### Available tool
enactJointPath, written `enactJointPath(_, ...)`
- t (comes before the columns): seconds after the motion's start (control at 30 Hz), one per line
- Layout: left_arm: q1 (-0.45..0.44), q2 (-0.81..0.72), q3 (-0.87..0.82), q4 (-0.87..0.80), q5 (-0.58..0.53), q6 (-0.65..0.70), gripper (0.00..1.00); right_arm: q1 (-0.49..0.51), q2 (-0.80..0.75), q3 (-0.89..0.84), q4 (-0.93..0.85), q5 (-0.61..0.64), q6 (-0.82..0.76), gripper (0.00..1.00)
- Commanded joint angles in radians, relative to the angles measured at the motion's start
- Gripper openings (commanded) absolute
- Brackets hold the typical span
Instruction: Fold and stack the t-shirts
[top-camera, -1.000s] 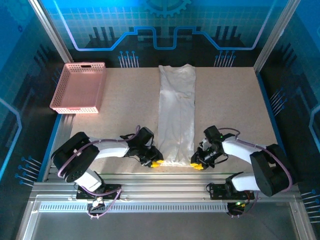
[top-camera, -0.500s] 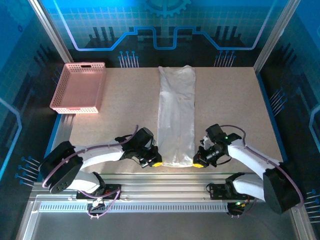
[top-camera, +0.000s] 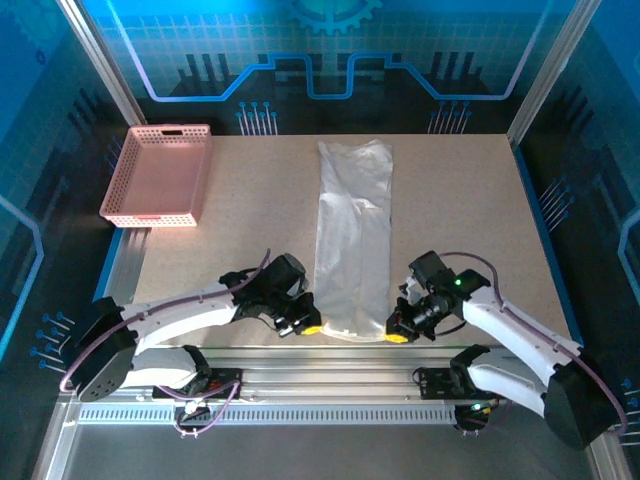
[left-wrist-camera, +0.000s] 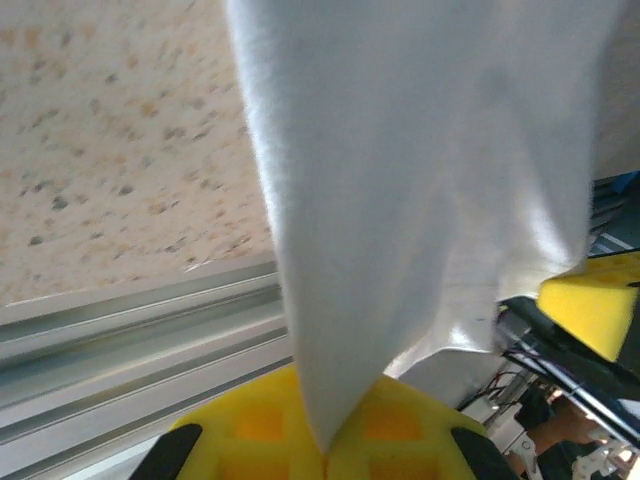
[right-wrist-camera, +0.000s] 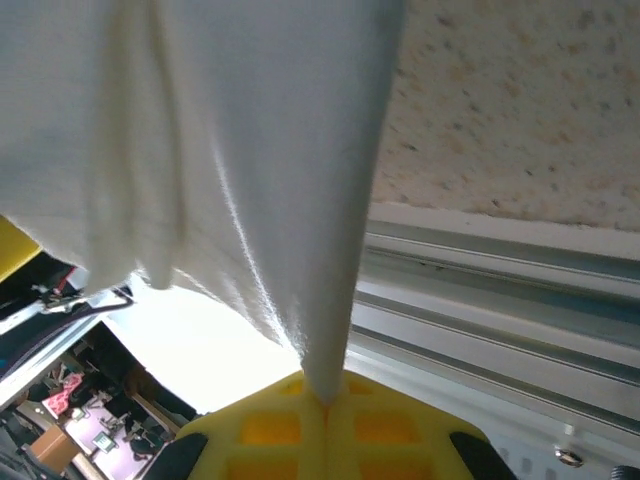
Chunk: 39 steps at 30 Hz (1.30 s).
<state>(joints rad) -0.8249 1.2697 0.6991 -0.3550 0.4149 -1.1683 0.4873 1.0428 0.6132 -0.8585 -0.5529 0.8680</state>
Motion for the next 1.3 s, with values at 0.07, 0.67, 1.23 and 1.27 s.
enactJointPath(0.07, 0.106, 0.086, 0.179, -0.073, 0.040, 0.103, 0.00, -0.112, 0.152, 0.225, -0.071, 0.036, -0.150, 0.00)
enactJointPath(0.67, 0.436, 0.611, 0.792, -0.200, 0.119, 0.429, 0.00, -0.331, 0.795, 0.870, -0.085, 0.086, -0.391, 0.00)
enactJointPath(1.23, 0.515, 0.979, 1.099, -0.199, 0.181, 0.473, 0.00, -0.377, 1.143, 1.211, -0.148, 0.122, -0.410, 0.00)
enactJointPath(1.27, 0.517, 0.994, 1.112, -0.202, 0.183, 0.474, 0.00, -0.377, 1.155, 1.220, -0.148, 0.120, -0.407, 0.00)
